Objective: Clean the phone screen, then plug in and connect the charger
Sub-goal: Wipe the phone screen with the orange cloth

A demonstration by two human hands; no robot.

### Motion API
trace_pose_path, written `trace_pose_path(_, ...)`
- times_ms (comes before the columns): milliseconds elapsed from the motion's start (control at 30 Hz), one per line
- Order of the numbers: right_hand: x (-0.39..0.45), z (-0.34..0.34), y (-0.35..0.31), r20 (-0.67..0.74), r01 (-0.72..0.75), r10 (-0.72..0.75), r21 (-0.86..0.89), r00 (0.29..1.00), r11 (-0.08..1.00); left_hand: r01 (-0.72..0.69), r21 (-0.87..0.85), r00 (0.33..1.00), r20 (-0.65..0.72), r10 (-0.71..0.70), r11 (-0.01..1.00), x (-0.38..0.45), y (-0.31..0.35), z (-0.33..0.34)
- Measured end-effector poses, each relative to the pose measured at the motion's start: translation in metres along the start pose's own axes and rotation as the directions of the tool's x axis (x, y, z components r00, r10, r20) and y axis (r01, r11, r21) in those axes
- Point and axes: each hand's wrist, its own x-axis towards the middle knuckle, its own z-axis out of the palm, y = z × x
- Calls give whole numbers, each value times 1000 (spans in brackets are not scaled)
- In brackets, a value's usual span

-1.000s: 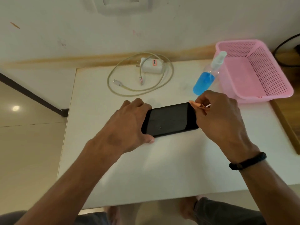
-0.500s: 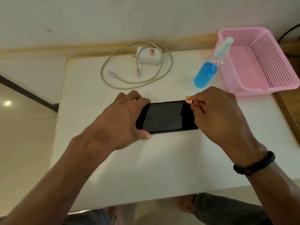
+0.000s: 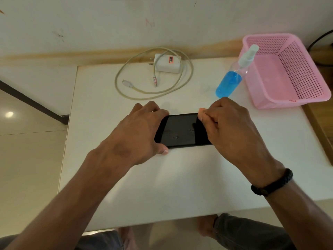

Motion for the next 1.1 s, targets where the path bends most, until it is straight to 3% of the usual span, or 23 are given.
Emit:
trace_pose_path(433, 3, -14, 6, 275, 183, -203, 94, 940, 979, 33, -16, 999, 8, -33, 999, 4, -1, 5)
trace_pose_path(667, 2, -26, 20, 431, 141, -174, 108, 885, 984, 38, -37, 999, 12, -38, 999, 5, -3, 5)
trace_pose_path(967, 2, -29, 33, 367, 21, -53, 91, 929, 996, 31, 12, 999, 19, -31, 999, 3, 0, 2)
trace_pose_path(1100, 4, -27, 34, 265, 1, -35, 129, 964, 992, 32, 26, 999, 30, -33, 999, 3, 2, 0)
